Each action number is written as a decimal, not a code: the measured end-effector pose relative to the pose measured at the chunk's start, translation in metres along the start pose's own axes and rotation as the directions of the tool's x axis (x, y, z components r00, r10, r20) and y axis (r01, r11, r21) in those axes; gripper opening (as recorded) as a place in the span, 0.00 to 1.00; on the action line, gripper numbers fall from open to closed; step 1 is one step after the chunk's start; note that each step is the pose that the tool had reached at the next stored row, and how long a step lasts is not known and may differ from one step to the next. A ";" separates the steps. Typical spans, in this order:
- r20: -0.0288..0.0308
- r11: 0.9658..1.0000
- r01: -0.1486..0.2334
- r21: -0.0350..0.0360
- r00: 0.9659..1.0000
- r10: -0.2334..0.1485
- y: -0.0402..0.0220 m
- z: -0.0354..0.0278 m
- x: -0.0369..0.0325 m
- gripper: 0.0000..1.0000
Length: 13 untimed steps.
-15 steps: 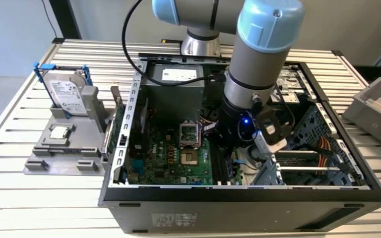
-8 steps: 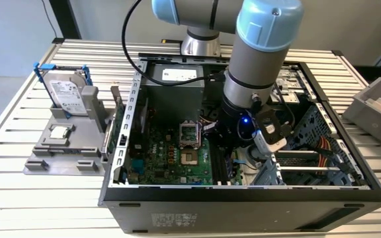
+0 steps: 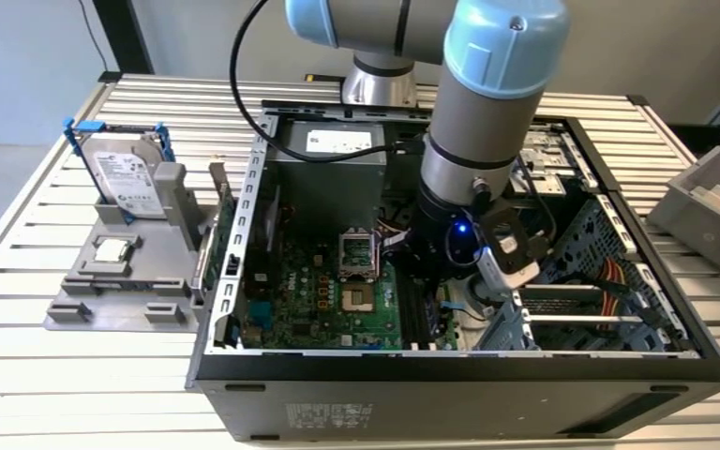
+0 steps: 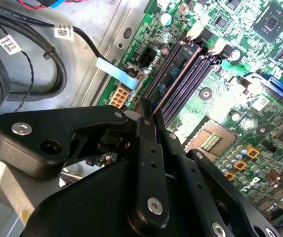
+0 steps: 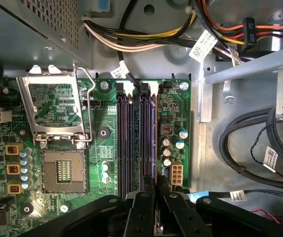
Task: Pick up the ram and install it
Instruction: 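Insert the ram into the slot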
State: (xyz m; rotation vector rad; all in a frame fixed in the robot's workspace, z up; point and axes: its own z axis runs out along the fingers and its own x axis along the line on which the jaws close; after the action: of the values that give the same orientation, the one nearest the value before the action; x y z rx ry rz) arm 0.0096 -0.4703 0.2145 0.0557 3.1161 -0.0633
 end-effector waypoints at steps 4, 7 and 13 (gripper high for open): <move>0.001 1.000 -0.012 0.000 1.000 0.012 0.0001 0.0020 0.0001 0.00; 0.001 1.000 -0.019 0.000 1.000 0.019 0.0002 0.0048 0.0002 0.00; 0.000 1.000 -0.019 0.001 1.000 0.019 0.0002 0.0051 0.0002 0.00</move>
State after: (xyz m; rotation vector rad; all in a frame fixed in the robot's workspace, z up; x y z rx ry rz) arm 0.0095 -0.4703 0.2094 0.0856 3.1146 -0.0638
